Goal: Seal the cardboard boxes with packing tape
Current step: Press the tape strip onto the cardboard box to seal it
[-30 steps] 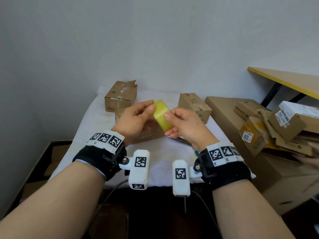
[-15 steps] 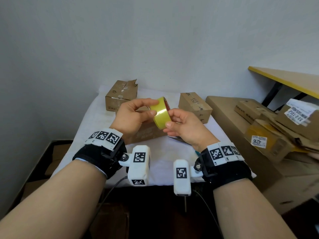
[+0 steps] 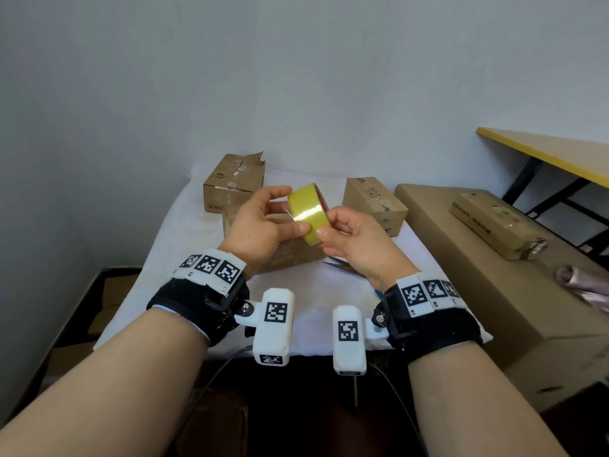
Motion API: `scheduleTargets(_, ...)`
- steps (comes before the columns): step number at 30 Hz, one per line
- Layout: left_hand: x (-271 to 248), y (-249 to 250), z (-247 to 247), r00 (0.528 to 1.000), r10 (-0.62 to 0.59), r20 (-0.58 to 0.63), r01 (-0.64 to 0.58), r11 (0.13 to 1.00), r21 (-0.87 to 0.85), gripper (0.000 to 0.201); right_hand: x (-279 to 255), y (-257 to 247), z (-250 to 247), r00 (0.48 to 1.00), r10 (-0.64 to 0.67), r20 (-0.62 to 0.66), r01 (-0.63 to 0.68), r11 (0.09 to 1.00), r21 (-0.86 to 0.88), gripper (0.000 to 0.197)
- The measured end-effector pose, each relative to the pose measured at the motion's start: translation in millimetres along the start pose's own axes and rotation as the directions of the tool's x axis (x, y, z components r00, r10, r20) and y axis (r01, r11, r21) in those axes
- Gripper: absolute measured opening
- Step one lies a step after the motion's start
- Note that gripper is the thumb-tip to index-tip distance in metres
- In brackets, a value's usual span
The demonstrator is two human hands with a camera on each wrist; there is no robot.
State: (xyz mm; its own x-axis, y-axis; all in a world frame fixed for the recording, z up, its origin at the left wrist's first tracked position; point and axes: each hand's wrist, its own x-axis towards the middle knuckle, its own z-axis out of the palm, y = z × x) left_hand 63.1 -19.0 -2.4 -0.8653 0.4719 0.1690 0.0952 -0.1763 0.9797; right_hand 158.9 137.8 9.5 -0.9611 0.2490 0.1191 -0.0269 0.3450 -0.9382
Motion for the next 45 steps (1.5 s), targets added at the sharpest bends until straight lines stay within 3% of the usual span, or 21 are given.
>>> scheduleTargets(17, 3.0, 3.4, -5.2, 0.996, 0.081, -0.047, -0.082, 0.996, -0.030, 0.048, 4.1, 3.3, 0.6, 0.995, -0.064, -0.078, 0.055, 0.992, -0.111, 0.004)
scheduleTargets(26, 6.3, 1.5, -12.2, 0.990, 0.087, -0.109, -0.091, 0.995, -0.036, 0.033, 1.9, -1.2, -2.3, 0.997, 0.004, -0.073, -0.003, 1.000, 0.016, 0.011)
scheduleTargets(33, 6.5, 4.4, -16.4, 0.982, 0.086, -0.166, -0.090, 0.996, -0.015, 0.018, 3.2, -6.2, -2.7, 0.987, 0.051, -0.152, -0.041, 0.997, 0.069, 0.010)
scheduleTargets(37, 4.1, 4.7, -14.1, 0.991, 0.059, -0.117, -0.059, 0.998, 0.011, 0.012, 3.3, -9.7, -0.9, 0.982, 0.064, -0.179, -0.055, 0.997, 0.058, 0.009)
scheduleTargets(41, 1.4, 3.8, -8.2, 0.999, 0.010, -0.037, -0.008, 0.999, 0.044, 0.010, 4.2, -14.4, 0.5, 0.981, 0.062, -0.185, -0.058, 0.998, 0.027, 0.025)
scheduleTargets(45, -2.1, 5.5, -3.5, 0.991, -0.100, 0.091, 0.100, 0.995, -0.001, 0.026, 4.5, -17.1, 5.6, 0.990, 0.050, -0.135, -0.052, 0.999, -0.015, 0.024)
